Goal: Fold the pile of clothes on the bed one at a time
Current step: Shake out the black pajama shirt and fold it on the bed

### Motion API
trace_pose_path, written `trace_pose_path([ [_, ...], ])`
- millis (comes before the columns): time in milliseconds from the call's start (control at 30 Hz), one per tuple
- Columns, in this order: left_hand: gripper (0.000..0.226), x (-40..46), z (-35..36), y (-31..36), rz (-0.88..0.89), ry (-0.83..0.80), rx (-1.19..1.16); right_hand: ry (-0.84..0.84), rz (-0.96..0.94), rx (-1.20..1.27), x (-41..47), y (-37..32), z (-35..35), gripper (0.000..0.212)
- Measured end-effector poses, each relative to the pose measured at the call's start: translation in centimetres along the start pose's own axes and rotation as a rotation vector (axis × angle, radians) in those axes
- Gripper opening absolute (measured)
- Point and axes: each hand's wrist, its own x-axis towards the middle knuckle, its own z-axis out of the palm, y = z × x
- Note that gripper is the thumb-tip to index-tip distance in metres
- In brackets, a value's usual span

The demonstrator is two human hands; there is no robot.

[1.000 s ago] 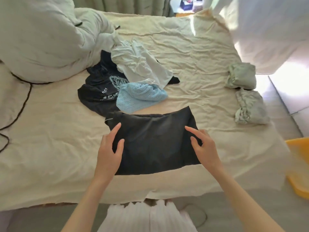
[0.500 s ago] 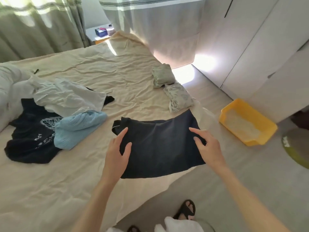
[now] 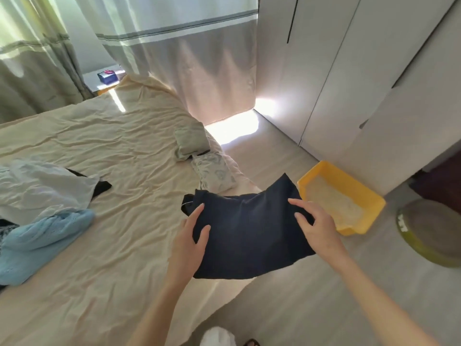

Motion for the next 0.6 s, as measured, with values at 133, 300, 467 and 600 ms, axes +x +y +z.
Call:
trace_pose_path([
  [133, 0.049, 4.2, 4.6, 2.2, -0.026, 0.013, -0.005, -0.03, -0.006, -0.011, 5.9, 2.3, -3.2, 0.034],
  [300, 0.05, 10.7, 10.1, 3.2, -0.081, 0.079, -0.069, -0.068, -0.01, 0.005, 15.2, 5.0, -4.7, 0.032],
  [467, 0.057, 15.6, 14.6, 4.3, -0.166, 0.131, -0.161, -0.18, -0.017, -0.011, 24.1, 7.3, -5.8, 0.031],
  [600, 0.057, 19.1, 17.7, 5.6, -0.257, 0.227, -0.22, -0.256, -0.062, -0.053, 31.6, 8.4, -7.1, 0.032],
])
